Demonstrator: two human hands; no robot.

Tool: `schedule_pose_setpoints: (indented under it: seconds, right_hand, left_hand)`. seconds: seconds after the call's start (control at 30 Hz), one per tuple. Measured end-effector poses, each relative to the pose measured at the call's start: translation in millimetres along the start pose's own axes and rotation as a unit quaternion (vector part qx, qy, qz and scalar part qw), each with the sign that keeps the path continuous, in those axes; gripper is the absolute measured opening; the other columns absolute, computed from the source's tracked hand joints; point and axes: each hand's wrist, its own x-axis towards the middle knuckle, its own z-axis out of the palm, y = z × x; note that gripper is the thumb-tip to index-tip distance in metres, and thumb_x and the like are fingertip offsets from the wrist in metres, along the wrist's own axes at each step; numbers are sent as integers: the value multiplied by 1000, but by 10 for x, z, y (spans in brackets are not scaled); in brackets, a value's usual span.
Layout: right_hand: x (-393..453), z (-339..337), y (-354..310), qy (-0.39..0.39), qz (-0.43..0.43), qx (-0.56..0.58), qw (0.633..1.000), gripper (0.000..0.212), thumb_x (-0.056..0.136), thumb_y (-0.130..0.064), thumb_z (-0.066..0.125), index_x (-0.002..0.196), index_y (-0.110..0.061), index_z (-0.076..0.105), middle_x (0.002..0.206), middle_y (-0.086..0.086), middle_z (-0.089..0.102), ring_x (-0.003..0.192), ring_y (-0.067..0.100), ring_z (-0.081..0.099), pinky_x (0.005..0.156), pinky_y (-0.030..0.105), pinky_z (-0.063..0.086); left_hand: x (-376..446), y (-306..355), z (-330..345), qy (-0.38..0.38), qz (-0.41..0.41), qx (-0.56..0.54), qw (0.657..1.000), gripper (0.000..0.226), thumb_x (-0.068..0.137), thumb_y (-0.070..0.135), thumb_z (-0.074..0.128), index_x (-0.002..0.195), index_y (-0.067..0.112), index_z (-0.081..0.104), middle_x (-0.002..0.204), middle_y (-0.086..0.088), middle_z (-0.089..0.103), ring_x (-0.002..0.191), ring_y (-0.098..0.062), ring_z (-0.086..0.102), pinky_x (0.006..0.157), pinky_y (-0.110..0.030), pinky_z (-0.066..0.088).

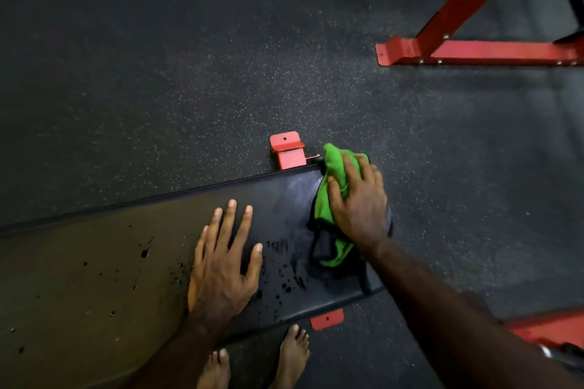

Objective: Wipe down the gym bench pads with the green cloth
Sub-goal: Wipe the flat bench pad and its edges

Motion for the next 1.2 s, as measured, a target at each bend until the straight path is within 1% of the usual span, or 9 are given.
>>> schedule_pose_setpoints:
  seconds: [0.13, 0.2, 0.3, 0.37, 0.53, 0.73, 0.93, 1.1, 1.2]
  right_hand:
    - [-779, -100, 173, -54, -138, -50, 988, 65, 100, -50, 46, 162, -35, 31, 169, 5, 28, 156, 41, 20, 123, 58, 25]
    - [-790, -129, 412, -64, -167, -56, 982, 64, 102, -49, 46, 162, -32, 33, 169, 5, 29, 156, 38, 22, 121, 58, 30]
    - [-723, -50, 397, 25, 76, 32, 996, 64, 101, -47, 44, 160, -24, 36, 165, 14, 35, 148, 41, 35, 120, 57, 33]
    - [-935, 14, 141, 36, 141, 25, 989, 66, 100, -48, 44, 161, -26, 35, 167, 13, 32, 150, 43, 31, 122, 57, 29]
    - [-1669, -36, 247, -67, -117, -35, 990, 69, 100, -47, 46, 164, -34, 25, 174, 1, 15, 160, 31, 9, 125, 58, 23]
    - [-1848, 138, -138, 21, 147, 45, 988, 69, 99, -41, 42, 165, -30, 25, 175, 1, 9, 161, 31, 1, 127, 59, 15]
    - [-1929, 162, -87, -45, -101, -33, 993, 69, 99, -42, 47, 164, -30, 28, 173, 3, 18, 159, 32, 14, 122, 58, 27]
    - [-1611, 190, -269, 43, 167, 33, 985, 70, 96, -37, 49, 162, -26, 33, 172, 7, 21, 158, 36, 15, 125, 59, 21]
    - [-2009, 267, -618, -24, -13, 7, 1000, 74, 94, -40, 50, 164, -33, 26, 174, 2, 13, 160, 32, 8, 126, 54, 16]
  left_hand:
    - [8, 9, -9, -4, -5, -5, 1000, 69, 102, 51, 37, 165, 31, 17, 174, 6, 4, 161, -19, 4, 127, -50, 18]
    - [7, 20, -23, -8, -3, -4, 1000, 69, 102, 51, 37, 165, 31, 17, 174, 5, 5, 161, -19, 4, 127, -50, 18]
    - [-1, 20, -35, -11, -7, 0, 1000, 69, 103, 51, 38, 165, 31, 16, 174, 5, 4, 161, -19, 3, 127, -50, 17]
    - [-1, 25, -39, -11, -6, 1, 1000, 69, 103, 51, 37, 165, 31, 16, 174, 5, 4, 161, -19, 2, 128, -49, 16]
    - [-12, 43, -60, -7, -6, -3, 1000, 68, 103, 51, 37, 165, 31, 16, 174, 5, 6, 161, -18, 2, 128, -47, 12]
    - [-9, 39, -50, -7, -1, -1, 1000, 68, 103, 51, 37, 165, 31, 15, 174, 5, 4, 161, -18, 0, 128, -48, 13]
    - [-10, 45, -48, 10, -6, 1, 1000, 69, 102, 50, 38, 165, 31, 19, 174, 4, 8, 160, -19, 5, 127, -50, 18]
    - [-9, 41, -39, 7, -5, 10, 1000, 68, 103, 51, 37, 165, 30, 19, 174, 3, 7, 160, -19, 4, 127, -47, 14]
    - [-9, 34, -32, 15, 1, 11, 1000, 69, 102, 49, 38, 165, 29, 20, 174, 3, 9, 160, -20, 6, 127, -48, 17]
